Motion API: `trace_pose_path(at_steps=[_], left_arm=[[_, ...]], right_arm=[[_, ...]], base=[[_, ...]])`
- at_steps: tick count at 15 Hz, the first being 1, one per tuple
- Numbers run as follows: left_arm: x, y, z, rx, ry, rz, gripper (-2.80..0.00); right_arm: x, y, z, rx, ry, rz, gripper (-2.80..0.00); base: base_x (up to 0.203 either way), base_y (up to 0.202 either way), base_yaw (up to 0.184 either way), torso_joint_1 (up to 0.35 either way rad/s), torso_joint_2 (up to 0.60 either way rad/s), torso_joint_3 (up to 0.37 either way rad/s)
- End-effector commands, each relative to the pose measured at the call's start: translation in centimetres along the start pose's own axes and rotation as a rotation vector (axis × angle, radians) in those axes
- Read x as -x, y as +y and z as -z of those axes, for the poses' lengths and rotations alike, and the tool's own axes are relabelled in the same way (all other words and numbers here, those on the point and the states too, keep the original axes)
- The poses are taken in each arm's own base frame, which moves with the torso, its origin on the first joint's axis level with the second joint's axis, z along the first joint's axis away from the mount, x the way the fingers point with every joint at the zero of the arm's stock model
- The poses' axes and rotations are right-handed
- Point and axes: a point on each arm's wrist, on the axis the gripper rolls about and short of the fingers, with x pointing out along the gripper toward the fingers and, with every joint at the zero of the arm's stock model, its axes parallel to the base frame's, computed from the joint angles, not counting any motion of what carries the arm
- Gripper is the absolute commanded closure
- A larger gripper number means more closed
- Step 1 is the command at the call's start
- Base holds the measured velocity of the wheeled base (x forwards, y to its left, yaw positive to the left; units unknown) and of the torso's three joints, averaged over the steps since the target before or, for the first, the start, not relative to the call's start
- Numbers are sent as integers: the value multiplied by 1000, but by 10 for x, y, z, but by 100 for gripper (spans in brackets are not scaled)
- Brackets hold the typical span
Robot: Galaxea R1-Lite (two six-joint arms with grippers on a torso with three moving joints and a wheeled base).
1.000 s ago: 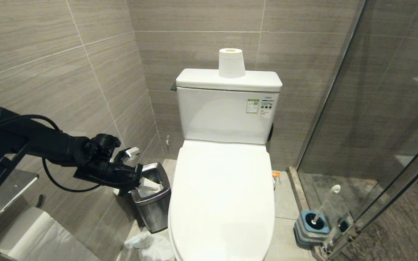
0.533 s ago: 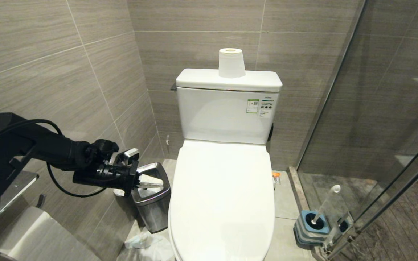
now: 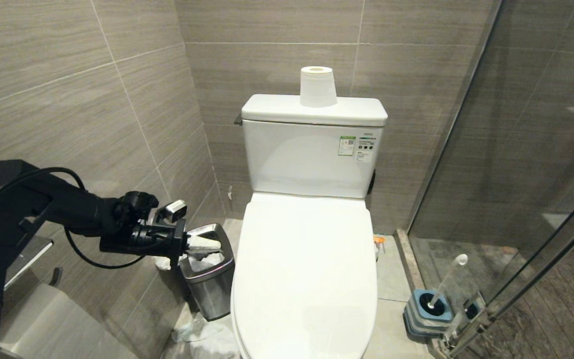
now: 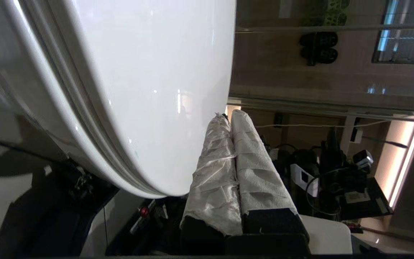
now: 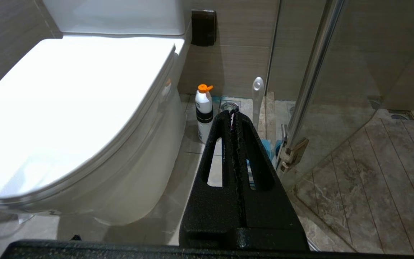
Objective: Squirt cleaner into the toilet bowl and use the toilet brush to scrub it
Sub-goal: Use the left hand to lift the toilet lid slightly
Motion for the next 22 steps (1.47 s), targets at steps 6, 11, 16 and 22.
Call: trace_pose_path(at_steps=[6,11,16,22], left_arm=[[15,14,17,74,0,206,0],[3,10,25,116,50,250,0],[0,8,27,117,63,253,0],[9,11,26,36,20,197,0]], right_arm=[[0,0,0,0,0,0,0],[0,0,0,0,1,0,0],[0,0,0,0,1,0,0],[0,0,0,0,-1,0,0]], base=[[0,0,0,0,0,0],[0,0,0,0,0,0],[0,0,0,0,0,0],[0,0,0,0,0,0]])
